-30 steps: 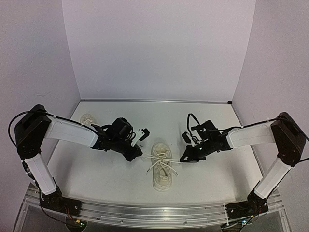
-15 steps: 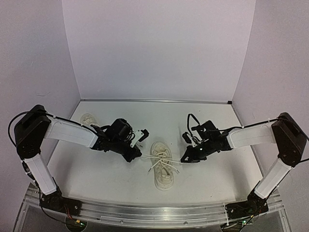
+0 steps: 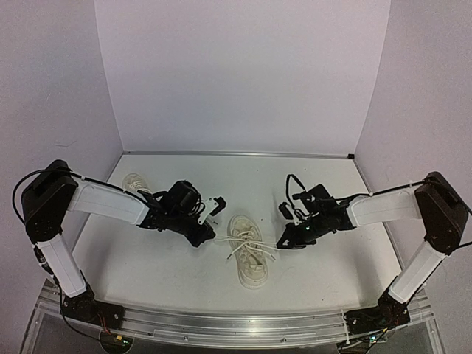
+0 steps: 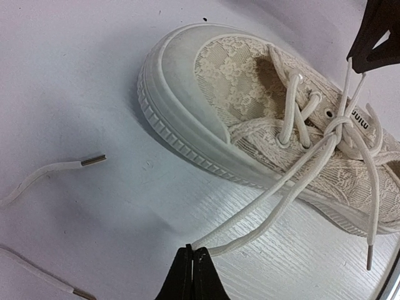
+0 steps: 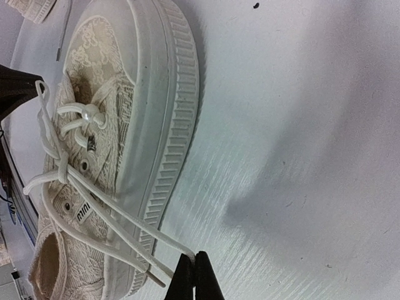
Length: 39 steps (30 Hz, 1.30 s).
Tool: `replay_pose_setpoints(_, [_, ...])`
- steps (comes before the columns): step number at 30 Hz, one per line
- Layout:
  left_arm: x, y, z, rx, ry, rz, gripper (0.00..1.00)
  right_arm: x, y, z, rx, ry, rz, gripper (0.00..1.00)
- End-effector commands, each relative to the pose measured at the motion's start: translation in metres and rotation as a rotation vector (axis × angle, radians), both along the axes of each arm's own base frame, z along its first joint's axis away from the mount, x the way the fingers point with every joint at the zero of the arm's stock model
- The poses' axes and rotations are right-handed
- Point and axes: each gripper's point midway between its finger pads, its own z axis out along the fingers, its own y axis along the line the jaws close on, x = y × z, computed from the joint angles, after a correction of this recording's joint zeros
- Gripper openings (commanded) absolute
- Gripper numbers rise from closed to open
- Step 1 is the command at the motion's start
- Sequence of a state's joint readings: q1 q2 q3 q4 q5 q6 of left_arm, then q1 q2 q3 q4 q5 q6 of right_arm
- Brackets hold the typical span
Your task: Tie the shoes
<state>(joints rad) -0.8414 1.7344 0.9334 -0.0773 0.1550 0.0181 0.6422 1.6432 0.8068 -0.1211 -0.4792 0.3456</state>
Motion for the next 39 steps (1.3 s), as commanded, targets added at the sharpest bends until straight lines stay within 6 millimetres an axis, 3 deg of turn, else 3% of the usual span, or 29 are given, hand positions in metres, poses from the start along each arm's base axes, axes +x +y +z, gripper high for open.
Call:
replay_pose_setpoints(1, [0.023, 0.043, -0.006, 0.089, -0.023, 0.140, 0.00, -0.001, -0.037, -0.014, -0.115, 0.020, -0.072, 0.00])
replay_pose_setpoints(25, [0.029, 0.049, -0.004, 0.084, -0.017, 0.158, 0.00, -0.003, -0.047, -0.017, -0.125, 0.030, -0.085, 0.00])
replay_pose_setpoints(33, [0.012, 0.009, 0.001, -0.010, 0.063, 0.018, 0.00, -0.006, -0.011, 0.001, 0.039, 0.057, 0.012, 0.00])
replay_pose_setpoints(36, [0.003, -0.002, 0.007, -0.033, 0.064, -0.023, 0.08, -0.007, 0.000, 0.016, 0.088, 0.037, 0.045, 0.01])
replay_pose_setpoints(39, [0.002, -0.004, 0.020, -0.061, 0.044, -0.020, 0.21, -0.006, 0.007, 0.038, 0.145, 0.003, 0.062, 0.20])
